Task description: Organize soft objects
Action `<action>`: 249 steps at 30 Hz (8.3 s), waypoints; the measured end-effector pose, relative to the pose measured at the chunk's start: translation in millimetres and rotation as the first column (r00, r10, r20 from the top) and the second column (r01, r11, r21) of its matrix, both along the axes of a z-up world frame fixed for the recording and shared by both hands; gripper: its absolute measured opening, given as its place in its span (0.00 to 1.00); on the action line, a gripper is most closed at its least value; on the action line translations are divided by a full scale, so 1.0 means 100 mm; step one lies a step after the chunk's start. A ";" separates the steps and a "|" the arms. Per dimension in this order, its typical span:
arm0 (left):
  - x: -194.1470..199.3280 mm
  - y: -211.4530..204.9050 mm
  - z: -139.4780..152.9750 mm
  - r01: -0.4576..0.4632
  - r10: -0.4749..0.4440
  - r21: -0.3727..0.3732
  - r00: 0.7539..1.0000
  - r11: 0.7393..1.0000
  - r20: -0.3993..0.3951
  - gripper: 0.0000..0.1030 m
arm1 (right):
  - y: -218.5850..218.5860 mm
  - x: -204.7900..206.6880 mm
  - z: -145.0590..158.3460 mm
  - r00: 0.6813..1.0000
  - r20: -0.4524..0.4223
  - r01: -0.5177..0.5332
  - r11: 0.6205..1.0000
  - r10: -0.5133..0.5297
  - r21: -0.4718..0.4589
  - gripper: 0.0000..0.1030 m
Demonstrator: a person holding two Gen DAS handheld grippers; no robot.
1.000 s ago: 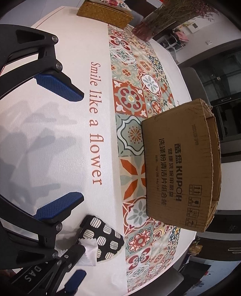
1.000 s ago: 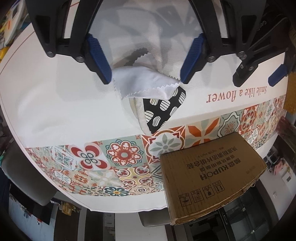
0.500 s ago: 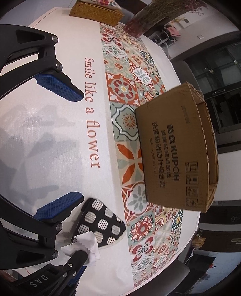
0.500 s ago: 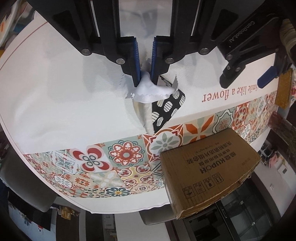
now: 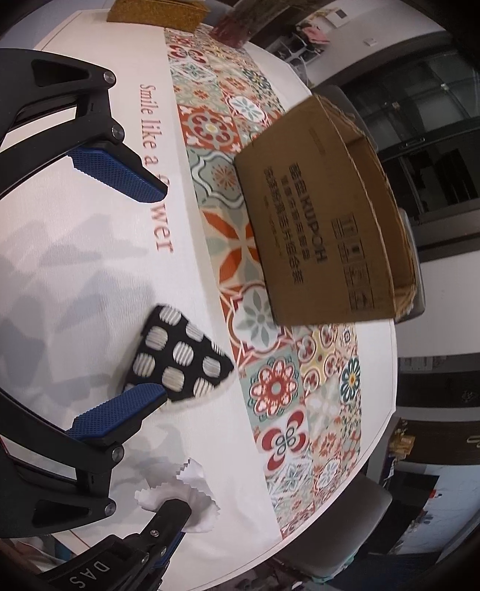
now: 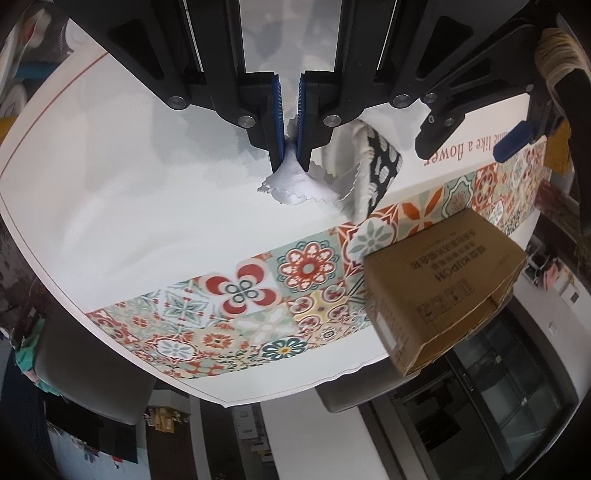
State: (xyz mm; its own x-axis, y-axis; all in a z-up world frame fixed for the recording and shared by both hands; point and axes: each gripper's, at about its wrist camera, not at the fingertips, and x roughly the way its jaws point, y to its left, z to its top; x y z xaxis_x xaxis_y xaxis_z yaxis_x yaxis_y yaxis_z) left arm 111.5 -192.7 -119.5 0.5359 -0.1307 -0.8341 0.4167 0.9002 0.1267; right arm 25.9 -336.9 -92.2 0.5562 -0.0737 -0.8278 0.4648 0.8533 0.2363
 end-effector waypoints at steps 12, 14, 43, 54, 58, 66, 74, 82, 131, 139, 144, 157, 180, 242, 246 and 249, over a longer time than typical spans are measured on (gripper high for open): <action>-0.10 -0.65 -0.21 0.133 -0.130 0.059 0.990 0.989 -0.048 0.68 | -0.47 -0.19 -0.06 0.995 0.007 0.103 0.994 -0.103 0.033 0.07; -0.09 -0.70 -0.28 0.138 -0.132 0.063 0.988 0.988 -0.082 0.68 | -0.53 -0.21 -0.10 0.993 0.002 0.114 0.993 -0.114 0.040 0.07; -0.09 -0.54 -0.11 0.148 -0.146 0.031 0.988 0.988 -0.058 0.11 | -0.42 -0.13 0.05 0.995 0.006 0.099 0.995 -0.099 0.001 0.08; 0.05 -0.12 0.29 0.090 -0.089 -0.062 0.996 0.994 0.007 0.11 | -0.01 0.04 0.48 0.999 0.039 0.040 0.995 -0.037 -0.090 0.08; 0.12 0.10 0.45 0.059 -0.056 -0.098 0.998 0.993 0.032 0.11 | 0.16 0.15 0.65 0.998 0.055 0.010 0.992 -0.003 -0.128 0.07; 0.31 0.57 0.77 -0.009 0.021 -0.143 0.996 0.990 0.084 0.11 | 0.62 0.46 0.96 0.992 0.085 -0.080 0.981 0.096 -0.179 0.07; 0.46 0.91 1.08 -0.055 0.079 -0.175 0.988 0.983 0.131 0.11 | 0.97 0.67 1.17 0.981 0.096 -0.148 0.967 0.170 -0.208 0.07; 0.59 1.07 1.33 -0.075 0.106 -0.186 0.981 0.980 0.160 0.11 | 1.14 0.88 1.43 0.968 0.128 -0.187 0.958 0.218 -0.215 0.08; 1.98 0.88 1.42 -0.098 0.122 -0.186 0.985 0.978 0.122 0.11 | 1.03 2.33 1.40 0.949 0.124 -0.268 0.949 0.290 -0.168 0.08; 2.15 0.84 1.22 -0.100 0.115 -0.178 0.990 0.979 0.077 0.11 | 0.99 2.52 1.22 0.954 0.083 -0.274 0.950 0.288 -0.147 0.08; 2.23 0.81 1.13 -0.103 0.115 -0.169 0.991 0.980 0.061 0.12 | 0.98 2.61 1.15 0.955 0.067 -0.277 0.951 0.288 -0.137 0.08; 2.35 0.77 0.95 -0.109 0.113 -0.143 0.993 0.984 0.017 0.14 | 0.94 2.71 1.03 0.958 0.040 -0.277 0.952 0.284 -0.131 0.09; 2.21 0.92 1.15 -0.192 0.206 -0.121 0.971 0.974 0.121 0.73 | 0.84 2.58 1.15 0.980 0.031 -0.189 0.970 0.196 -0.156 0.69; 0.77 1.44 1.59 -0.328 0.352 -0.131 0.897 0.936 0.266 0.99 | 1.06 1.27 1.55 0.984 0.093 -0.118 0.952 0.150 -0.282 0.80; 0.69 1.50 1.57 -0.333 0.357 -0.134 0.896 0.933 0.265 0.99 | 1.10 1.19 1.54 0.984 0.092 -0.123 0.950 0.155 -0.287 0.80; 0.60 1.54 1.56 -0.335 0.360 -0.134 0.893 0.932 0.269 0.99 | 1.12 1.12 1.54 0.983 0.096 -0.124 0.950 0.157 -0.288 0.80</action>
